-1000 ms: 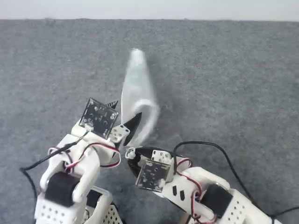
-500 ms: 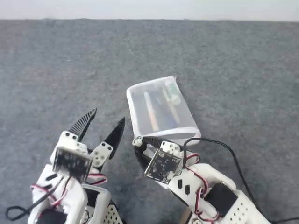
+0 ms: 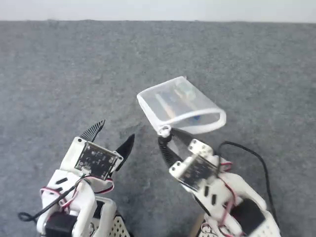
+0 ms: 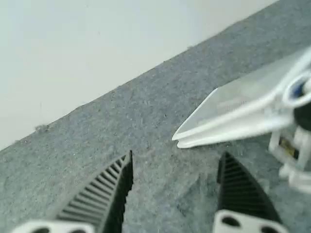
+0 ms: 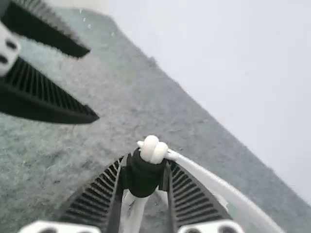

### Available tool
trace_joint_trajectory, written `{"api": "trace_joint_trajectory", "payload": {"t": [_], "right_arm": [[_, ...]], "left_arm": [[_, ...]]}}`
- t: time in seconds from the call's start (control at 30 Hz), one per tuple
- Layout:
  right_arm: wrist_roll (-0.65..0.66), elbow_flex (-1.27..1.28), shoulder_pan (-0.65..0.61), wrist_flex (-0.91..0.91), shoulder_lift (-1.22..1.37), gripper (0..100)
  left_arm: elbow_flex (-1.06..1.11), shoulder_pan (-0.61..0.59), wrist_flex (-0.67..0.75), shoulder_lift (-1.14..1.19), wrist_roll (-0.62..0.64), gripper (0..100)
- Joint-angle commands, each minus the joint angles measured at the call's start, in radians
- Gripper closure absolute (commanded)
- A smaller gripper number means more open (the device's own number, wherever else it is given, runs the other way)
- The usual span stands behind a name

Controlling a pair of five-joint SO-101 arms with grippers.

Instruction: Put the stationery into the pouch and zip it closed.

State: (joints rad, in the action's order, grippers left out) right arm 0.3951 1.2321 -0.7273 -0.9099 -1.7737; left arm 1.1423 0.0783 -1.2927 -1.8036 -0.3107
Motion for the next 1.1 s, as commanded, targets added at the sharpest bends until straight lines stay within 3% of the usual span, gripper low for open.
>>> {"api": "trace_joint_trajectory", "payload": {"t": [0.0,0.3,0.47,0.7,1.07], "right_arm": [[0.052,-0.155,0.012,-0.097,-0.041,99.1],[0.133,-0.276,0.007,-0.248,-0.033,99.1],[0.187,-0.358,0.005,-0.341,-0.031,99.1],[0.229,-0.405,-0.119,-0.430,-0.022,99.1],[0.221,-0.405,-0.137,-0.430,-0.022,99.1]], "left_arm": [[-0.002,0.049,-0.014,-0.012,-0.018,72],[0.012,0.313,-0.035,-0.012,0.012,72],[0.088,0.417,0.054,-0.012,0.034,72],[0.162,0.493,0.215,-0.012,0.129,72],[0.200,0.542,0.310,-0.014,0.193,72]]}}
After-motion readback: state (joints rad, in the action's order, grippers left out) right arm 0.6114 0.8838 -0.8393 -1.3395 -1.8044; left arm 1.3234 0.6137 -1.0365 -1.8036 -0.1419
